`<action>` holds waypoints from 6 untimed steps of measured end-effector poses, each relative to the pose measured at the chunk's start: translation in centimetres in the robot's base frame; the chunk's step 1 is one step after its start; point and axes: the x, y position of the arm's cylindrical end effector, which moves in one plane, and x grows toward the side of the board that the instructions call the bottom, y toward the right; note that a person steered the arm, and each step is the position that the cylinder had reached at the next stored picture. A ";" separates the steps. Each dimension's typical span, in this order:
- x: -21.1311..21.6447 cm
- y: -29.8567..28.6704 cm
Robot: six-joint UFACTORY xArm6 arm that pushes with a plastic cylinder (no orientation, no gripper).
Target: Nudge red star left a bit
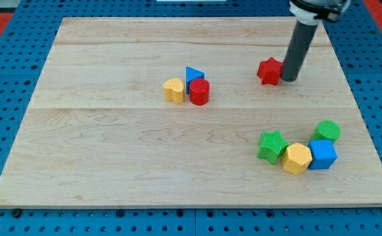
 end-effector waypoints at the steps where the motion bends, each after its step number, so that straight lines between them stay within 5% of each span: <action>1: -3.2 -0.6; 5: 0.3 -1.2; 6: -3.9 -5.4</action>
